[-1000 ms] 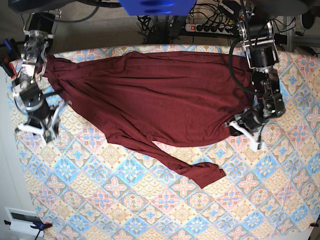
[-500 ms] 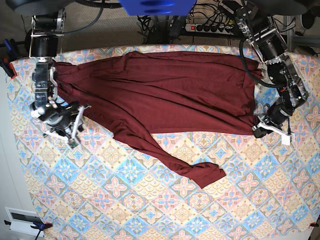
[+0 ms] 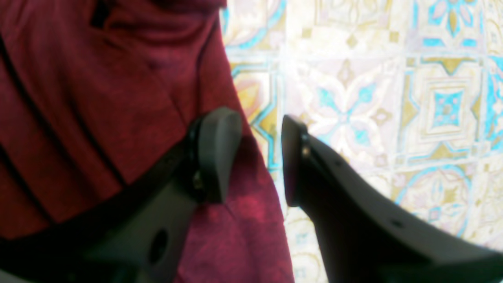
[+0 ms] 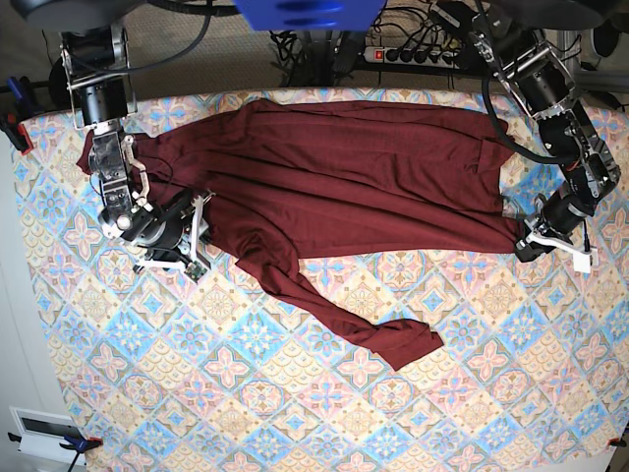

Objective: Layout the t-shirt on the table in an organized manner, then fold the t-shirt properly
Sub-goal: 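Grasp the shirt side with the right gripper and drag it along, then fold the shirt lengthwise with both grippers, bringing the side over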

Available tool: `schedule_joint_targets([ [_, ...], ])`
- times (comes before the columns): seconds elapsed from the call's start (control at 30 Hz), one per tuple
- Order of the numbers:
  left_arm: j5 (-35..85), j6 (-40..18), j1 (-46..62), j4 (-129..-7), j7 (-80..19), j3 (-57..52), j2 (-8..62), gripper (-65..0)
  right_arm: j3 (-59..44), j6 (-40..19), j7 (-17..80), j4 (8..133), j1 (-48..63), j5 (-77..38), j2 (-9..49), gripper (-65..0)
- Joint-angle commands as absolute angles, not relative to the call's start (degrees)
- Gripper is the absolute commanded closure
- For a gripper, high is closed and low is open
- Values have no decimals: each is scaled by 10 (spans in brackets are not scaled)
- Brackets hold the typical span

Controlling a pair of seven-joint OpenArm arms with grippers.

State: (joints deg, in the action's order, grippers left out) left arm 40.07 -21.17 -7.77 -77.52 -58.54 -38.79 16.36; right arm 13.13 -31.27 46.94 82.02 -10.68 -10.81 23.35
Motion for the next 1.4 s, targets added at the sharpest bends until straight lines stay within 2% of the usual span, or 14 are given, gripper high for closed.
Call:
schedule_joint_targets([
  [0.0, 413, -216, -88, -785, -575, -389, 173, 0, 135, -312, 460, 817, -122, -110, 242, -210],
  [0.4, 413, -216, -86, -785, -575, -389, 174, 0, 177, -321, 424, 746, -163, -110, 242, -194],
  [0.5, 413, -216, -86, -785, -575, -389, 173, 0, 161, -397, 428, 745, -163, -116, 243, -115],
  [0.63, 413, -216, -86, -785, -575, -389, 173, 0, 64, -400, 461, 726, -159, -160, 246, -5],
  [0.8, 413, -216, -86, -785, -575, -389, 173, 0, -17, -400, 469, 714, -141, -163, 263, 0],
  [1.0, 413, -216, -86, -785, -575, -388, 170, 0, -73, -400, 470, 786, -126, -191, 263, 0],
  [1.37, 418, -218, -86, -785, -575, -393, 174, 0, -86, -400, 486, 904, -83, -192, 263, 0],
])
